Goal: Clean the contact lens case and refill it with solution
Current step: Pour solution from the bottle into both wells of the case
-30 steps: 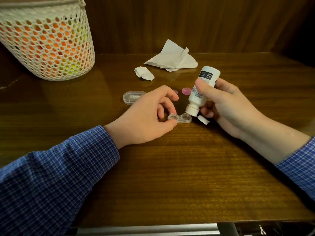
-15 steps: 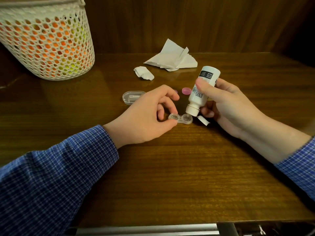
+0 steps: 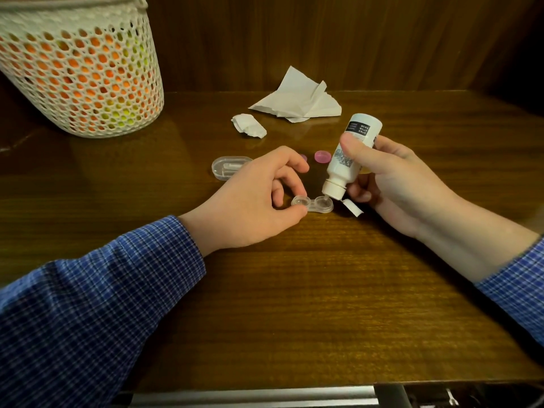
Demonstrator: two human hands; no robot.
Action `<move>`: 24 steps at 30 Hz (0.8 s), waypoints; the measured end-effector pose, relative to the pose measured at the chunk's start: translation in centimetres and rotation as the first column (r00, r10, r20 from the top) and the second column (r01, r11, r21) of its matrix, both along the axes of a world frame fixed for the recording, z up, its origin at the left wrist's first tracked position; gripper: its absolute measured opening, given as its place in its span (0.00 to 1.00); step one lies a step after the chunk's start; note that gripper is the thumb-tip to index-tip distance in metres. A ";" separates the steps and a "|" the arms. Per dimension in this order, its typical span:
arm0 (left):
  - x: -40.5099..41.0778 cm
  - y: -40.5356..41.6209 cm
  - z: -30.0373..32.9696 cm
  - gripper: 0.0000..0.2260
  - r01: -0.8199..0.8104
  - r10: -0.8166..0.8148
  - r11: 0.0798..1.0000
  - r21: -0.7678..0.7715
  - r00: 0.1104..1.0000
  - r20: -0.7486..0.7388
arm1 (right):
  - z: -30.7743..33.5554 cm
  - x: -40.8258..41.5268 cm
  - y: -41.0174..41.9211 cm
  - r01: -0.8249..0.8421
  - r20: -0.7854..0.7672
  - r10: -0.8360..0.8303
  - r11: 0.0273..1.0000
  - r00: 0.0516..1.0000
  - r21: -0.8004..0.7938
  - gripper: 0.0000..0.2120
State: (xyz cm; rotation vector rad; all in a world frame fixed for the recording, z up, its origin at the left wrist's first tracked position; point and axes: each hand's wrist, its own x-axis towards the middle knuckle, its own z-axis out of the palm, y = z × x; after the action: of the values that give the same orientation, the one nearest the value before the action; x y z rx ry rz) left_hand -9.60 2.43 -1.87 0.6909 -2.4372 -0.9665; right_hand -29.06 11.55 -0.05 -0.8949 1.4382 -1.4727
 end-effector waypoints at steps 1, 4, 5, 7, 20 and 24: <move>0.0 0.0 0.0 0.23 0.001 -0.001 1.000 -0.001 1.000 -0.001 | 0.0 0.0 0.0 0.000 0.002 0.000 1.000 1.000 -0.001 0.11; 0.0 0.0 0.1 0.23 0.003 -0.003 1.000 0.002 1.000 -0.001 | -0.1 0.0 0.0 -0.008 -0.004 0.008 1.000 1.000 -0.004 0.11; 0.0 0.0 0.1 0.23 0.003 -0.003 1.000 0.002 1.000 0.001 | -0.1 0.0 -0.1 -0.010 -0.005 0.010 1.000 1.000 -0.004 0.11; 0.0 0.0 0.1 0.23 0.004 -0.004 1.000 0.000 1.000 0.002 | -0.1 0.0 -0.1 -0.003 -0.004 0.003 1.000 1.000 -0.004 0.10; 0.1 0.0 0.0 0.23 0.014 -0.014 1.000 0.007 1.000 -0.009 | -0.3 -0.1 -0.3 -0.003 -0.003 0.003 1.000 1.000 -0.012 0.10; 0.1 -0.1 -0.1 0.23 0.011 -0.011 1.000 -0.002 1.000 0.001 | -0.2 -0.1 -0.3 -0.003 -0.007 0.003 1.000 1.000 -0.001 0.11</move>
State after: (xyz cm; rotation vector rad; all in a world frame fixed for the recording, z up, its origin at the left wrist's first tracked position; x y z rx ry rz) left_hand -9.53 2.32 -1.93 0.6778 -2.4452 -0.9675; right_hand -29.21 11.28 -0.24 -0.9030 1.4413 -1.4693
